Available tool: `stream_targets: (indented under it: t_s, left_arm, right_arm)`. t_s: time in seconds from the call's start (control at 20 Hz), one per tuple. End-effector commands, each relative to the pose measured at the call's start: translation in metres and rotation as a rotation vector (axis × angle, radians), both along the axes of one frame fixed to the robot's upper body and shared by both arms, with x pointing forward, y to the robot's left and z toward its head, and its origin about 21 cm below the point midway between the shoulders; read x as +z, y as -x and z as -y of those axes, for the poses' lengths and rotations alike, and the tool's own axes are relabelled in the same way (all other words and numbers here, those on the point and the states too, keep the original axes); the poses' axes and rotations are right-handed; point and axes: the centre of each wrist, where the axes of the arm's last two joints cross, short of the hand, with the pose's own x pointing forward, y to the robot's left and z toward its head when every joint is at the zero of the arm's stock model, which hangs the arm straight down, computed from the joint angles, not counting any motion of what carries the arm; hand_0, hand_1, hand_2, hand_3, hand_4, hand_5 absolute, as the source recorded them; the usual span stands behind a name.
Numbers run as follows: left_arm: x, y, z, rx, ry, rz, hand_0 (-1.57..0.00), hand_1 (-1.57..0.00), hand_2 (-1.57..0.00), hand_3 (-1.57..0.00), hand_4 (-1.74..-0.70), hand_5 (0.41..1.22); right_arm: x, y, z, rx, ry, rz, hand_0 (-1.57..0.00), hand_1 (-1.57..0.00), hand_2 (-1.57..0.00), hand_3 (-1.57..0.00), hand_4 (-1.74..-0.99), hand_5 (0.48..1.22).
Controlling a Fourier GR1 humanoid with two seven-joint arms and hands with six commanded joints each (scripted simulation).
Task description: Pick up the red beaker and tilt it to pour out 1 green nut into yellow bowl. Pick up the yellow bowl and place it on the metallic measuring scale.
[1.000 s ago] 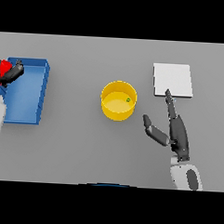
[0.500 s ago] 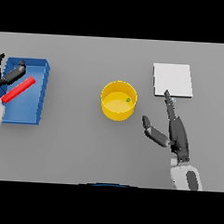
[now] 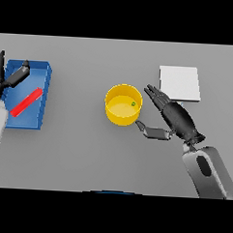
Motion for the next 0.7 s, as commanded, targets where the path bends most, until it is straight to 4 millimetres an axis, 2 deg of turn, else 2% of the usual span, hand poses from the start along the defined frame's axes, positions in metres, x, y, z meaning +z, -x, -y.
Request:
stream_targets:
  t_s: [0.0,0.2,0.4,0.55,0.65]
  left_arm:
    - [0.001,0.000,0.000,0.006,-0.011,0.003,-0.01,-0.01,-0.01,-0.01,-0.73,0.677]
    - [0.001,0.000,0.000,-0.001,-0.012,-0.005,0.00,0.00,0.00,0.00,-0.74,0.693]
    - [0.002,0.002,-0.003,0.006,-0.013,-0.008,0.00,0.00,0.00,0.00,-0.74,0.702]
    - [0.004,0.004,-0.009,0.016,-0.017,-0.014,0.00,0.00,0.00,0.00,-0.75,0.706]
    - [0.007,0.004,-0.006,0.003,-0.007,-0.007,0.00,0.00,0.00,0.00,-0.75,0.704]
  right_arm:
    - [0.000,-0.005,-0.002,0.041,0.074,-0.011,0.00,0.00,0.00,0.00,-1.174,0.674]
    - [0.019,-0.029,-0.015,0.211,0.284,0.035,0.00,0.00,0.00,0.00,-1.217,0.676]
    - [0.023,-0.046,-0.028,0.336,0.518,0.054,0.00,0.00,0.00,0.00,-1.223,0.703]
    - [0.020,-0.052,-0.039,0.416,0.601,0.039,0.00,0.00,0.00,0.00,-1.213,0.714]
    - [0.016,-0.060,-0.050,0.440,0.642,0.009,0.00,0.00,0.00,0.00,-1.218,0.720]
